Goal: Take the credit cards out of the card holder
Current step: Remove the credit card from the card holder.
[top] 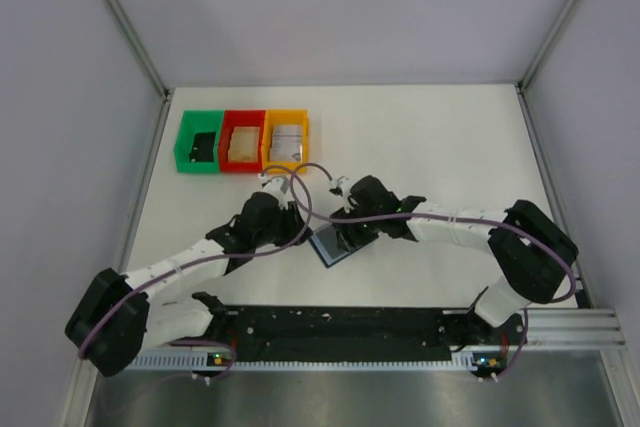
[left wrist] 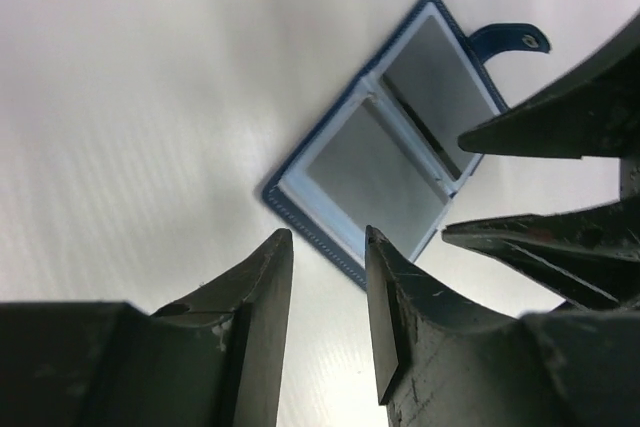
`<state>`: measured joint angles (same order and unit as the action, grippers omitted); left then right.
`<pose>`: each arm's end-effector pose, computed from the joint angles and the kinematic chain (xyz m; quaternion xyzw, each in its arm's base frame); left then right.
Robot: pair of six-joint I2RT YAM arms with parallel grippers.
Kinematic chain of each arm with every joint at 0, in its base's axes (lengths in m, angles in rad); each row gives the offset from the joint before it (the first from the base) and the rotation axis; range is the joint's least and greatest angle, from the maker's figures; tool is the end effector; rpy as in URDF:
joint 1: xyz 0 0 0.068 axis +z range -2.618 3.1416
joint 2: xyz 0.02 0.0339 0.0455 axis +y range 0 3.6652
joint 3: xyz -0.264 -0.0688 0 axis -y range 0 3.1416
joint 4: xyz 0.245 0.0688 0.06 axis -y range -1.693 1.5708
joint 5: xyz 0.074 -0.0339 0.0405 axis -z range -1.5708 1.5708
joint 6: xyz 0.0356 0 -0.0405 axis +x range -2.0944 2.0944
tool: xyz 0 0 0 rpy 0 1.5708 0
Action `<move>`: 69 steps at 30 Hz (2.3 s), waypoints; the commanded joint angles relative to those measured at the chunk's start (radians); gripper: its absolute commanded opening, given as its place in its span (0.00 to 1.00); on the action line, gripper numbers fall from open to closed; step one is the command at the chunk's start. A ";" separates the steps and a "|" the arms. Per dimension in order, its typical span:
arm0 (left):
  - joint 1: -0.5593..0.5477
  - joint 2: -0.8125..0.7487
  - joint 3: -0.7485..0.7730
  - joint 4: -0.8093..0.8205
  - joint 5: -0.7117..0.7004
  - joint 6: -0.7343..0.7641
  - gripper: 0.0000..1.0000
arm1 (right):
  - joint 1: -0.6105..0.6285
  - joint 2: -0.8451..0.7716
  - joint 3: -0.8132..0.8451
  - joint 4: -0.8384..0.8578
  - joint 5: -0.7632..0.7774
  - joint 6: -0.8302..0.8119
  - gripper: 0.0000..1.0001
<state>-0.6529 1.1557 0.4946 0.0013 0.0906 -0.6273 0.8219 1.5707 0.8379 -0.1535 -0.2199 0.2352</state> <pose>0.1809 -0.1424 0.1849 0.0314 0.8968 -0.2951 0.3282 0.2060 0.2331 0.1740 -0.3060 0.8857 0.2575 0.2359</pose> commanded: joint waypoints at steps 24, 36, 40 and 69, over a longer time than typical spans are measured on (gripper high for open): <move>0.107 -0.472 -0.192 -0.113 -0.312 -0.043 0.81 | 0.260 0.175 0.242 -0.181 0.300 -0.197 0.49; 0.105 -0.389 -0.169 -0.081 -0.229 -0.025 0.80 | 0.284 0.164 0.285 -0.216 0.320 -0.166 0.51; 0.105 -0.372 -0.166 -0.077 -0.213 -0.023 0.79 | 0.287 0.166 0.288 -0.219 0.314 -0.166 0.52; 0.105 -0.327 -0.151 -0.020 -0.098 -0.018 0.78 | 0.295 0.177 0.331 -0.248 0.418 -0.149 0.00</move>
<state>-0.5446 0.8230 0.2993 -0.0875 -0.0589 -0.6743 1.0996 1.7885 1.1156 -0.3908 0.1570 0.0925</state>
